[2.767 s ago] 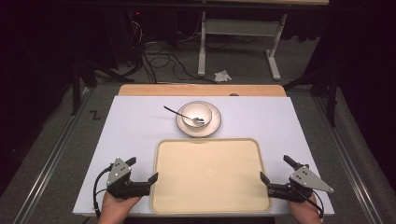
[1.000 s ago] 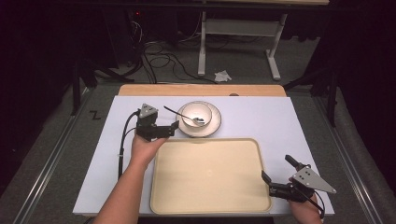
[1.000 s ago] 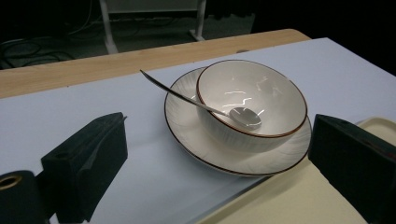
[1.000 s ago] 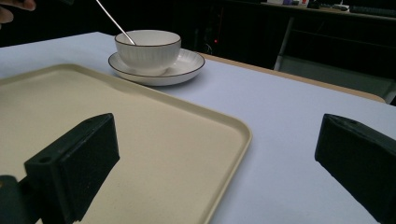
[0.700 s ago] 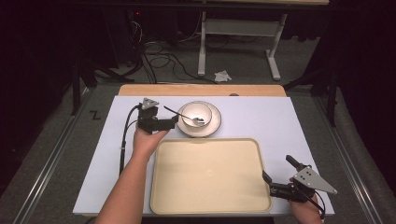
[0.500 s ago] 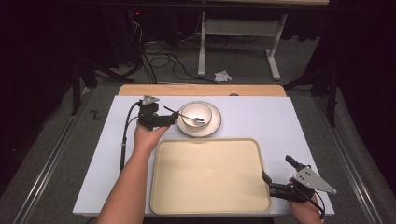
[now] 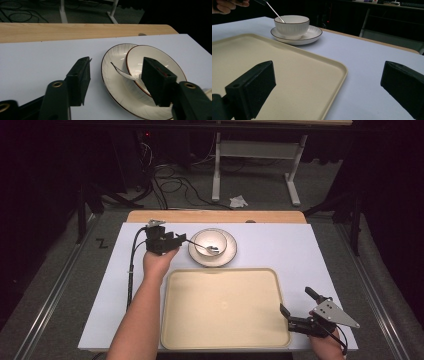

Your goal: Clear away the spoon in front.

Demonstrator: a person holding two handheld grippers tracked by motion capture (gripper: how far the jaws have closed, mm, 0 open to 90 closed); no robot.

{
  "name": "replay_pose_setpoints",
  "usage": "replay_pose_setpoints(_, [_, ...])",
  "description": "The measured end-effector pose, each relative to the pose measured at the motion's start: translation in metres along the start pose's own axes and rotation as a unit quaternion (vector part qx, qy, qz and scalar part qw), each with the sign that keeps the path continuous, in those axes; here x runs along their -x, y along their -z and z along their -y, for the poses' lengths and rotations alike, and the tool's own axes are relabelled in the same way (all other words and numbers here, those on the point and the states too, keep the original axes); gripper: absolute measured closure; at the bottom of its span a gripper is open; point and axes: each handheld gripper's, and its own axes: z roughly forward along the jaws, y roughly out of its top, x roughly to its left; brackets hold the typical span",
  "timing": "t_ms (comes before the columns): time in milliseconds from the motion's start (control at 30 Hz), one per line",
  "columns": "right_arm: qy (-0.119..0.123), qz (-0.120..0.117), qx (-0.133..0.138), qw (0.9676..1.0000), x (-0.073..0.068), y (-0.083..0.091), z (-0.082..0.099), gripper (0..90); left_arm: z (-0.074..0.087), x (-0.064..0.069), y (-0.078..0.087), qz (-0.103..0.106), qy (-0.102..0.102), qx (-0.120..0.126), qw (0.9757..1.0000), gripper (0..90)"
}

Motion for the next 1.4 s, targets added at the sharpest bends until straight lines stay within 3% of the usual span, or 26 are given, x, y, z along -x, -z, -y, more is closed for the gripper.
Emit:
replay_pose_setpoints(233, [0.000, 0.000, -0.003, 1.0000, -0.001, -0.001, 0.000, 0.4, 0.000, 0.003, 0.002, 0.016, -0.005, 0.009, 0.9998, 74.5])
replay_pose_setpoints(267, [0.000, 0.000, -0.003, 1.0000, -0.001, -0.001, 0.000, 0.4, 0.000, 0.003, 0.003, 0.023, -0.001, 0.012, 0.9997, 74.5])
replay_pose_setpoints(300, [0.002, 0.000, -0.002, 1.0000, 0.000, -0.001, 0.000, 0.4, 0.000, 0.003, 0.005, 0.046, 0.008, 0.021, 0.9987, 83.9])
replay_pose_setpoints(333, [0.002, 0.001, -0.002, 1.0000, 0.000, -0.001, 0.000, 0.4, 0.000, 0.004, 0.006, 0.055, 0.008, 0.019, 0.9983, 85.5])
replay_pose_setpoints(400, [0.000, 0.001, -0.001, 1.0000, 0.000, -0.001, 0.000, 0.5, -0.001, 0.009, 0.011, 0.061, -0.008, 0.025, 0.9978, 88.6])
replay_pose_setpoints(567, [0.001, -0.002, -0.001, 1.0000, -0.001, -0.002, 0.000, 0.4, -0.001, 0.019, 0.016, 0.062, -0.033, 0.033, 0.9970, 89.6])
replay_pose_setpoints(767, [0.003, -0.002, 0.000, 1.0000, -0.003, -0.001, -0.001, 0.4, 0.001, 0.036, 0.021, 0.046, -0.074, 0.047, 0.9951, 89.7])
replay_pose_setpoints(1000, [0.003, 0.001, -0.001, 1.0000, -0.003, -0.002, -0.001, 0.4, 0.002, 0.046, 0.031, 0.037, -0.088, 0.065, 0.9932, 89.7])
replay_pose_setpoints(1133, [0.002, 0.000, -0.003, 1.0000, -0.004, -0.003, -0.001, 0.4, 0.004, 0.047, 0.041, 0.033, -0.089, 0.085, 0.9918, 89.8])
replay_pose_setpoints(1400, [0.002, 0.001, -0.003, 1.0000, -0.005, -0.002, -0.001, 0.5, 0.013, 0.048, 0.055, 0.030, -0.094, 0.102, 0.9899, 89.7])
